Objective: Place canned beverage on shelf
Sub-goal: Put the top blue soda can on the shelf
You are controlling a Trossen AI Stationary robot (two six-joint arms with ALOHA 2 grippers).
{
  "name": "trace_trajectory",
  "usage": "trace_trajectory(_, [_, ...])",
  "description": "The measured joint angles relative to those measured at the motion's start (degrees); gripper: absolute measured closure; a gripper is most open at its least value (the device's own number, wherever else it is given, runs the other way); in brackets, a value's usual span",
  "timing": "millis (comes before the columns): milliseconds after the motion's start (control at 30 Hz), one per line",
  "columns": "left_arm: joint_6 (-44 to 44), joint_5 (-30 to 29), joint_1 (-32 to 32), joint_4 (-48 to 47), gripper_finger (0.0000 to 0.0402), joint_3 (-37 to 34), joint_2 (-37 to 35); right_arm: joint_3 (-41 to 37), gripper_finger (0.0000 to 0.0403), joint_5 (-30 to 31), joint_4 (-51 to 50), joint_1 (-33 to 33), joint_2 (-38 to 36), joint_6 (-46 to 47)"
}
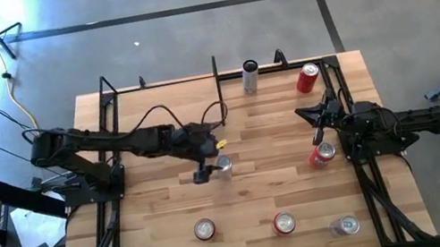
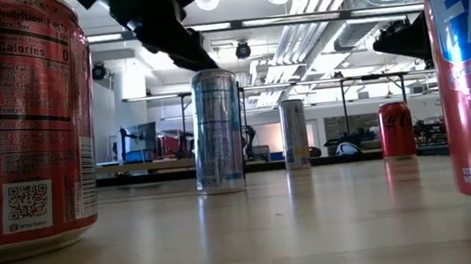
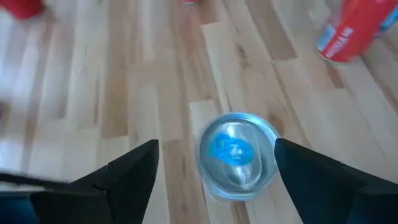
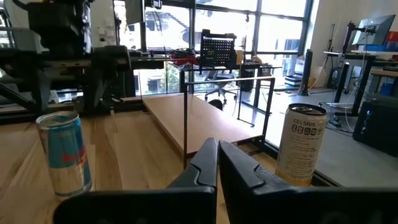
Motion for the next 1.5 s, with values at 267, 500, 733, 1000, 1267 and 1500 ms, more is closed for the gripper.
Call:
trace_trajectory(267, [-11.1,-19.5,-9.1,-2.7,0.0109,-0.1,-0.2,0.0,0.0402,0.0,0.0,0.0,0.0,0.0])
trace_trajectory(500, [-16.9,-34.9,-20.6,4.2,0.0235,-1.7,-3.6,0.0,0.0402,0.0,0.0,0.0,0.0,0.0])
trace_trajectory(733, [-25.9,-30.1,-22.7,36.7,0.0392,-14.6,-0.2,0.0,0.0402,0.0,0.0,0.0,0.0,0.0])
trace_trajectory(1000, [-30.3,-29.7,-19.8,53.2,0.04,-18.8,10.3,0.0,0.0402,0.0,0.0,0.0,0.0,0.0])
trace_trajectory(1267, [-34.9,-38.5,-19.8,51.3,0.0401,-18.3,13.2,0.0,0.0402,0.0,0.0,0.0,0.0,0.0])
trace_trajectory(1500, [-43.0,-47.2,-20.3,39.1,0.0401,-18.3,11.0,0.0,0.0402,0.0,0.0,0.0,0.0,0.0])
